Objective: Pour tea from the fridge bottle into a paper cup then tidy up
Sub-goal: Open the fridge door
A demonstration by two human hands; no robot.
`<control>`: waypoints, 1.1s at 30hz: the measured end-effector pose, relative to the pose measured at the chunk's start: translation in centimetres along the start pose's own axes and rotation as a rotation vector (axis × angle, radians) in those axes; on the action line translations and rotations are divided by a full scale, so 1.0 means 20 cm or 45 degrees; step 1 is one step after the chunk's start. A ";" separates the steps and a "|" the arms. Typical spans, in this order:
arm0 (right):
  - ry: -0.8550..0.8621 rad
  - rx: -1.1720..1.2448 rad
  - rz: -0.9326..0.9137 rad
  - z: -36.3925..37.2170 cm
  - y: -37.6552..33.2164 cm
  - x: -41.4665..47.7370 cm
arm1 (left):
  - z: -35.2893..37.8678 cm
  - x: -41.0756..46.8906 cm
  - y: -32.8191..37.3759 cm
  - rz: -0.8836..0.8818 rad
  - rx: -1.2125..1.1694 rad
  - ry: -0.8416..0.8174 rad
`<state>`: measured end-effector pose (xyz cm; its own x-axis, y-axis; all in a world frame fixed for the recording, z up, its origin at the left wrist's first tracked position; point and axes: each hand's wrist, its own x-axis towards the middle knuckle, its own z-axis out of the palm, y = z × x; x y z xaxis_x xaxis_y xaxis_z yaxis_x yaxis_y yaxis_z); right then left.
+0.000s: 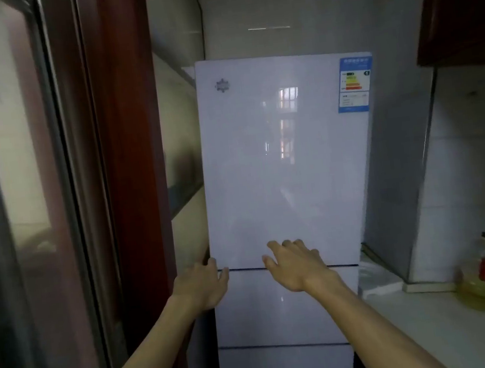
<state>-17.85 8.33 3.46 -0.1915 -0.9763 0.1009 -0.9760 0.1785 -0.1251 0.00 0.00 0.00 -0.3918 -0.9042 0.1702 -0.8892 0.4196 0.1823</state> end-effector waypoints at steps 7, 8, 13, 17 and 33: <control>0.060 -0.026 -0.070 -0.01 0.11 0.45 | 0.12 0.51 0.03 -0.044 -0.003 -0.046; 0.078 -0.046 -0.084 -0.02 0.13 0.52 | 0.12 0.59 0.04 -0.064 0.010 -0.051; 0.169 -0.058 -0.160 -0.14 0.19 0.86 | 0.10 0.90 0.07 -0.113 0.030 0.014; 0.291 -0.052 -0.217 -0.21 0.20 1.06 | 0.09 1.10 0.03 -0.179 0.002 0.095; 0.768 -0.042 -0.494 -0.39 -0.07 1.72 | 0.14 1.54 0.00 -0.424 -1.142 0.563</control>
<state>-23.84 -24.49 14.81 0.1549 -0.7343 0.6609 -0.9862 -0.1545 0.0594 -12.71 -28.04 2.50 0.1219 -0.9507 0.2852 -0.3648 0.2244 0.9037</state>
